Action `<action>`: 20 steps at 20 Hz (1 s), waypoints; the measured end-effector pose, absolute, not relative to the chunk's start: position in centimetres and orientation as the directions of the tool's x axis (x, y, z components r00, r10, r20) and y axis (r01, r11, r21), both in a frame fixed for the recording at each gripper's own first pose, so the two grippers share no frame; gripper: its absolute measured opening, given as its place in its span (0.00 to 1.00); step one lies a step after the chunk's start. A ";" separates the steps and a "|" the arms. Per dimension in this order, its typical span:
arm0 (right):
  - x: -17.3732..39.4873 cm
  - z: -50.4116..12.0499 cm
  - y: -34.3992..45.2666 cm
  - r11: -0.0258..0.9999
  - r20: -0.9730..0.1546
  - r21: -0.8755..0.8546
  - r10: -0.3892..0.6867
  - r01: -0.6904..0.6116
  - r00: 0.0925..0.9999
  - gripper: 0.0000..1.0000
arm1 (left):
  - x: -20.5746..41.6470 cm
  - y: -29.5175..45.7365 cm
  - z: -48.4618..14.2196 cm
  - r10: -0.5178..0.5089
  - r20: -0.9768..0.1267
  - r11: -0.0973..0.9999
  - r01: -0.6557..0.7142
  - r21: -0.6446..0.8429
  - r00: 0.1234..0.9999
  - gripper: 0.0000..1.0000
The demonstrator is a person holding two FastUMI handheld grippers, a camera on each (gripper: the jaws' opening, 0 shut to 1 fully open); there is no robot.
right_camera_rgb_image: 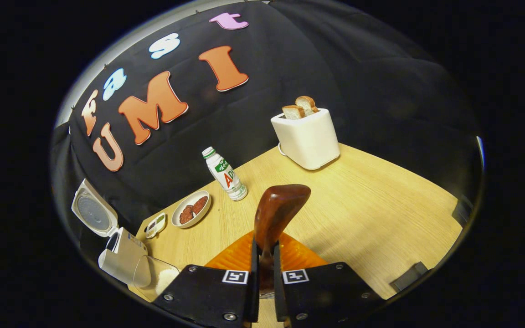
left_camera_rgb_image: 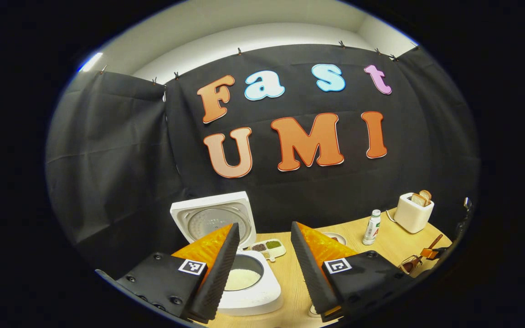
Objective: Close the left gripper, press the button to open the rice cooker; take a wooden spoon from the chopstick holder with the right hand, scoop a spoonful of rice and pour it into the rice cooker, then put the wooden spoon back into the chopstick holder.
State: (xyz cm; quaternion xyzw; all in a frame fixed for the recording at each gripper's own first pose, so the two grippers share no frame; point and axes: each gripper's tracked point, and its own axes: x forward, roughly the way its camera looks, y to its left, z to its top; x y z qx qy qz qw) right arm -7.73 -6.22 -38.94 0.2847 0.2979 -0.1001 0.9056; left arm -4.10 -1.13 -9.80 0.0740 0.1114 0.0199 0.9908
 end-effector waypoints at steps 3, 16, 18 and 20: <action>-7.6 -36.4 -6.5 0.826 -0.574 0.444 -0.036 0.348 0.818 0.12 | -3.9 -0.5 -10.1 0.040 -0.216 0.991 -0.012 0.130 0.976 0.76; -7.0 -24.6 1.0 0.892 -0.459 0.390 -0.029 0.231 0.888 0.12 | -3.9 5.1 -14.0 0.022 -0.250 0.999 -0.009 0.050 0.968 0.76; -7.1 -24.9 3.5 0.899 -0.470 0.383 -0.007 0.212 0.883 0.12 | -3.8 6.0 -14.5 0.011 -0.256 0.999 -0.001 0.041 0.967 0.80; -7.5 -25.5 5.9 0.904 -0.489 0.377 0.012 0.199 0.872 0.12 | -3.8 7.0 -14.6 0.005 -0.255 0.999 0.006 0.040 0.967 0.80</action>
